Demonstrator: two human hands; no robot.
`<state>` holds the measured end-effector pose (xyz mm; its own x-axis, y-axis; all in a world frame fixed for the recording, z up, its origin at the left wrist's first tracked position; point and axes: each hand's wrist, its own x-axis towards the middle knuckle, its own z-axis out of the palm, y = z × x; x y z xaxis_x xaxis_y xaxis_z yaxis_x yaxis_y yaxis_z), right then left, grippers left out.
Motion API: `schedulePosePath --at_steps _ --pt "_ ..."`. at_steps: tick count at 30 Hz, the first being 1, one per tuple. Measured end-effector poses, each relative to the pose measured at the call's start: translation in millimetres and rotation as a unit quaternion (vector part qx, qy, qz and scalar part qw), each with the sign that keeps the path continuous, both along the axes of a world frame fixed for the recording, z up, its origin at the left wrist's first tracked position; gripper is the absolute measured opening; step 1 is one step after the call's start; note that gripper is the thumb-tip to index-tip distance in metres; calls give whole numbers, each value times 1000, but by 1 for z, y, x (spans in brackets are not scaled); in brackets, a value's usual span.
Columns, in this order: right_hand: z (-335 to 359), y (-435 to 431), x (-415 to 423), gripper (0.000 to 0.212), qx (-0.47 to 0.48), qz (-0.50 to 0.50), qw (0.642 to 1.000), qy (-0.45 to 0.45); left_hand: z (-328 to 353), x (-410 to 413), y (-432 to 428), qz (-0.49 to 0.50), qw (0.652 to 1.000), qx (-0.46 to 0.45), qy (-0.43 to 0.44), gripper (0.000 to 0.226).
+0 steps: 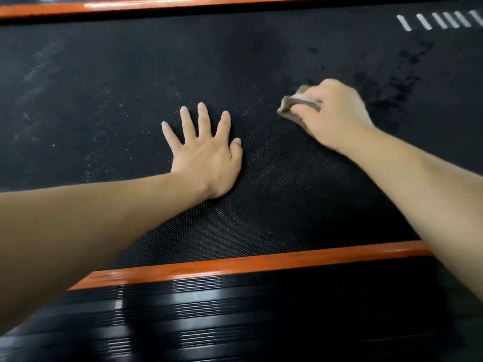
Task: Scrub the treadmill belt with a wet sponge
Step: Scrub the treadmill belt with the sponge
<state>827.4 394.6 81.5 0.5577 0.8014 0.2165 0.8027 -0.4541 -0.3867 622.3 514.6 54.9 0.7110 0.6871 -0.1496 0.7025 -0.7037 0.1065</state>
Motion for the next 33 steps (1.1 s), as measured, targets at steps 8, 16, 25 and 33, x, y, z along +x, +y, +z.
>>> schedulePosePath --at_steps 8,16,25,33 --pt "-13 16 -22 31 2 44 999 -8 3 15 21 -46 994 -31 -95 48" --pt "-6 53 12 27 -20 -46 999 8 4 30 23 -39 995 -47 -74 61" --pt "-2 73 72 26 1 -107 994 -14 7 78 34 -24 995 -61 -70 62" --pt "-1 97 97 20 7 -27 1000 6 -10 79 28 -7 997 2 -74 72"
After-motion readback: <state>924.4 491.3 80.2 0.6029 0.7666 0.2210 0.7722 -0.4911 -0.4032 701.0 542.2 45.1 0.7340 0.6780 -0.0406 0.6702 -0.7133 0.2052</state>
